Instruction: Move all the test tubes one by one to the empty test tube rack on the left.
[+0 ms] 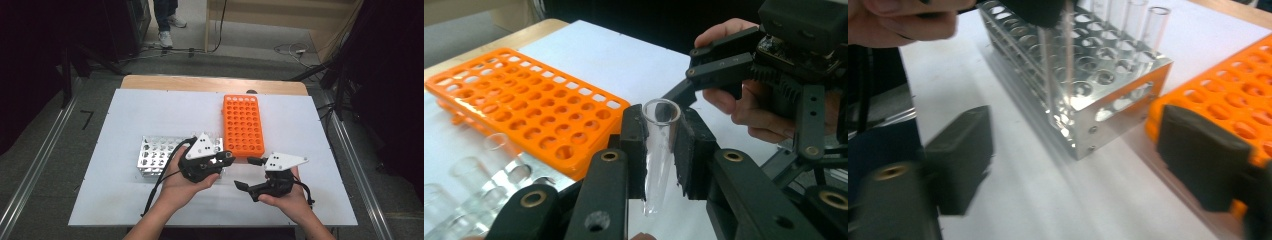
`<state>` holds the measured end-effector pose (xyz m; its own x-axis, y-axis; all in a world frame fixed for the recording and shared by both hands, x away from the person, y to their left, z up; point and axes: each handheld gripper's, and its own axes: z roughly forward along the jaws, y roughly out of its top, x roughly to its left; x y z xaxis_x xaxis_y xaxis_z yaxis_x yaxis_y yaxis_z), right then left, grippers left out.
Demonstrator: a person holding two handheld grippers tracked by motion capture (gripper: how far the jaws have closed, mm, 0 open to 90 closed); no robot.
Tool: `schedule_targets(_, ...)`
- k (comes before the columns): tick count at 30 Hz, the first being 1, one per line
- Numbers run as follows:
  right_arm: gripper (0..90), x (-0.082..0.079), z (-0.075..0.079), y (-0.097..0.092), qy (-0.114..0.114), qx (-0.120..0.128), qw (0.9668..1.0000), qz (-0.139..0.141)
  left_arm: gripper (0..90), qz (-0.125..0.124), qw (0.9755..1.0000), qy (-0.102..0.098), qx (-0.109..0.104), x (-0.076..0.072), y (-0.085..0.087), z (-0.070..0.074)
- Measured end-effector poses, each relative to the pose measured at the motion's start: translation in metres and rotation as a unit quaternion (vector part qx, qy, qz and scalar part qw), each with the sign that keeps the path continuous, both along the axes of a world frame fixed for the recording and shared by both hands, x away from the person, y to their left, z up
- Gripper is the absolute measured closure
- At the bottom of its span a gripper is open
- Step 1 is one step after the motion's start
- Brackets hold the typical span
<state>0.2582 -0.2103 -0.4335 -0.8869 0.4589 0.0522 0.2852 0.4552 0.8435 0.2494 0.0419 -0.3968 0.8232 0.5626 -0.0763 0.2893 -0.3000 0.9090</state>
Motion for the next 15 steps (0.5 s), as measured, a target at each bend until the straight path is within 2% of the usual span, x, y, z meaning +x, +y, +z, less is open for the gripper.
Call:
schedule_targets(4, 0.0, 0.005, -0.001, -0.008, 0.004, 0.012, 0.9998, -0.016, 76.7, 0.01, 0.9999, -0.004, -0.002, 0.001, 0.01, 0.003)
schedule_targets(9, 0.0, 0.01, 0.0, -0.02, 0.006, 0.029, 0.9991, -0.031, 76.7, 0.025, 0.9997, -0.007, -0.003, 0.002, 0.023, 0.006)
schedule_targets(15, 0.0, 0.013, 0.0, -0.032, 0.003, 0.033, 0.9983, -0.048, 76.7, 0.047, 0.9988, -0.01, -0.007, 0.005, 0.041, 0.01)
